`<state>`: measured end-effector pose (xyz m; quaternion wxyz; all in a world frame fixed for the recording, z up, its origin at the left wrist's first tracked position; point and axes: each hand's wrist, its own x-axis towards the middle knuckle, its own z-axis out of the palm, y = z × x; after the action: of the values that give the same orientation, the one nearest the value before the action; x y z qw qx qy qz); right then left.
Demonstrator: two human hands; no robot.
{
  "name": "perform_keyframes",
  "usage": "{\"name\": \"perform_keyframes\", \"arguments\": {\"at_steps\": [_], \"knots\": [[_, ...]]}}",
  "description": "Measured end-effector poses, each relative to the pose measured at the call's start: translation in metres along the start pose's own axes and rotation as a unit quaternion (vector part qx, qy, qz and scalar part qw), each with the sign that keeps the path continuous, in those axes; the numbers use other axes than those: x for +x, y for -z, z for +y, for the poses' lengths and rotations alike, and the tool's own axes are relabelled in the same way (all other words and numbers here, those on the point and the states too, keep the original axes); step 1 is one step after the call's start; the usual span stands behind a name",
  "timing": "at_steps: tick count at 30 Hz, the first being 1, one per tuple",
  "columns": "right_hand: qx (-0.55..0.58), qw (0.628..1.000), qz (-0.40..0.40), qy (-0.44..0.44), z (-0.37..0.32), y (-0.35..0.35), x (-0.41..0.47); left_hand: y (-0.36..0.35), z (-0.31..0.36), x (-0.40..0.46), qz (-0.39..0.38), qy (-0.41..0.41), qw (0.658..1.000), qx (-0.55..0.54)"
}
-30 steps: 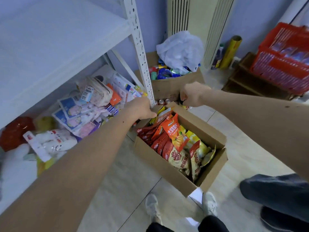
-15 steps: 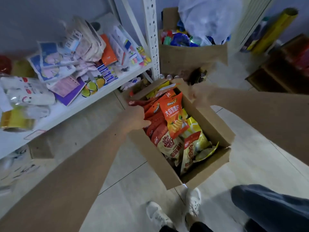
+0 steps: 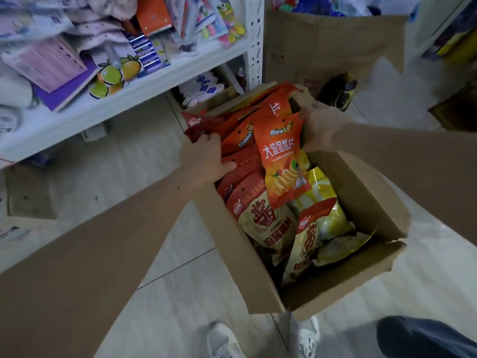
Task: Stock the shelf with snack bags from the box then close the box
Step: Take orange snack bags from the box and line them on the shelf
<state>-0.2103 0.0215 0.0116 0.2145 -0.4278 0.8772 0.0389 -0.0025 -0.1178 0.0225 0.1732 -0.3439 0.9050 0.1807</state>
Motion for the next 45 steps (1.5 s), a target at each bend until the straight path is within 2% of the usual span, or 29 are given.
{"name": "perform_keyframes", "arguments": {"at_steps": [6,12,17,22,26,31,34,37,39,45], "knots": [[-0.054,0.998,0.033,-0.018,0.011,-0.015,0.017,-0.02,0.008,0.029,0.038,0.005,0.999,0.008],[-0.07,0.996,0.048,0.009,0.019,-0.024,0.034,-0.03,0.008,0.052,0.122,0.016,0.992,0.034],[-0.094,0.994,0.048,0.02,0.022,-0.031,0.037,-0.028,0.007,0.061,0.085,0.004,0.996,0.006],[-0.058,0.99,0.121,0.043,0.025,-0.033,0.038,-0.024,0.001,0.067,0.045,0.001,0.999,-0.017],[-0.059,0.993,0.094,0.045,0.024,-0.032,0.044,-0.021,-0.01,0.072,0.017,-0.012,1.0,-0.017],[-0.127,0.99,0.049,0.041,0.018,-0.025,0.037,-0.016,-0.008,0.072,0.017,-0.035,0.999,0.026],[-0.099,0.993,0.046,0.055,0.014,-0.009,0.025,-0.008,-0.004,0.068,0.023,-0.054,0.997,0.047],[-0.068,0.994,0.015,0.087,0.01,0.012,0.014,0.004,-0.002,0.059,0.019,-0.074,0.997,0.028],[-0.083,0.99,0.038,0.109,0.022,0.012,0.009,0.016,-0.001,0.053,0.022,-0.08,0.996,0.014],[-0.068,0.99,0.031,0.12,0.026,0.04,-0.003,0.066,0.004,0.025,0.041,-0.073,0.995,-0.046]]}}
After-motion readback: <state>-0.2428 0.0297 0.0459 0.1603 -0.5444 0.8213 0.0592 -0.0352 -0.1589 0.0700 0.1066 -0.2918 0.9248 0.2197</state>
